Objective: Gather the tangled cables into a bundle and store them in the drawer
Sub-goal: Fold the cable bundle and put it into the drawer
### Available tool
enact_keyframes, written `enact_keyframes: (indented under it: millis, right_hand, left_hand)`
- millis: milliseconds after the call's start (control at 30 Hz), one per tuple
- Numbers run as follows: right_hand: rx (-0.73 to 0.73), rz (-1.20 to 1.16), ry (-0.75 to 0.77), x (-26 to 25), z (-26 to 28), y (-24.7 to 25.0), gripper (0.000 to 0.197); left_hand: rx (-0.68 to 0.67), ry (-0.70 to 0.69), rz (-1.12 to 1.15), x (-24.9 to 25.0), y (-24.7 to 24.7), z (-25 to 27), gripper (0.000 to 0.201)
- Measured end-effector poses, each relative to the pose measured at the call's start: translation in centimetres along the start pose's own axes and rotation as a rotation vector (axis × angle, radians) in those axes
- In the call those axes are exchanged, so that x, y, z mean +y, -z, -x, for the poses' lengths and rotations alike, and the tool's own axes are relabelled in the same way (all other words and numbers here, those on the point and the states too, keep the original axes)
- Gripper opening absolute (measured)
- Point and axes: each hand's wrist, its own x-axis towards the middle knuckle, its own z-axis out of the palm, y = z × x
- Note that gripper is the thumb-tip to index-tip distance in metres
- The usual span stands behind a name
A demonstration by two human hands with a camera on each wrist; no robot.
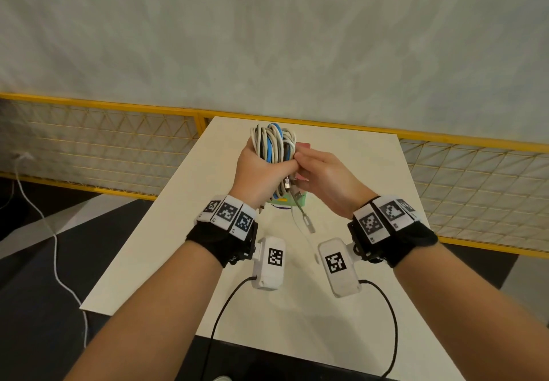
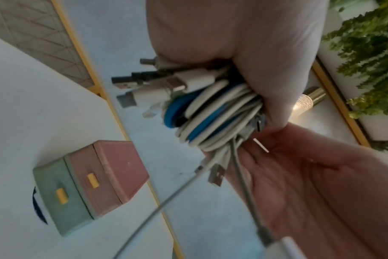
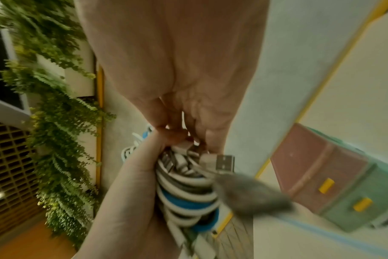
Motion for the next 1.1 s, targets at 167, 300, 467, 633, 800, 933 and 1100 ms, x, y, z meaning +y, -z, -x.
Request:
enact_keyframes:
  millis: [167,300,467,633,800,933,1100]
  right_hand:
    - [0.007,0.238,0.062,-1.3,0.4,-0.1,0.025]
    - [0.027,0.175,0.031,-1.4,0.8,-0.8,0.025]
    - [-0.114,0.157,-0.059,-0.4,0.6,0.8,0.035]
    - [0.356,0.646,0.271,2.1,0.2,0.1,0.014]
    - [0.115,0.223,-0.197,3.8,1.0,-1.8,0.056]
    - [0.222,-0.1,-0.322,4.1,-0.6,-1.9,0.064]
    - [0.298,-0.33,-0.294,3.2,-1.5,-1.5,0.033]
  left_hand:
    - [0.057,0.007,0.024,-0.4,0.5,-0.6,0.036]
    - [0.042,0.031,0.045,-0.3,0.6,-0.5,0.034]
    - [0.067,0.011,0.036,-0.5,1.0,-0.2,0.026]
    - [0.264,-0.038,0.038,-0.2,0.6,-1.1,0.035]
    - [0.32,-0.074,0.072,0.1,0.4,-1.2,0.039]
    - [0.254,-0.089,0.074,0.2,-0.2,-0.6,0.039]
    - [0.194,-0.071,0.066,0.2,-0.5,0.2,0.033]
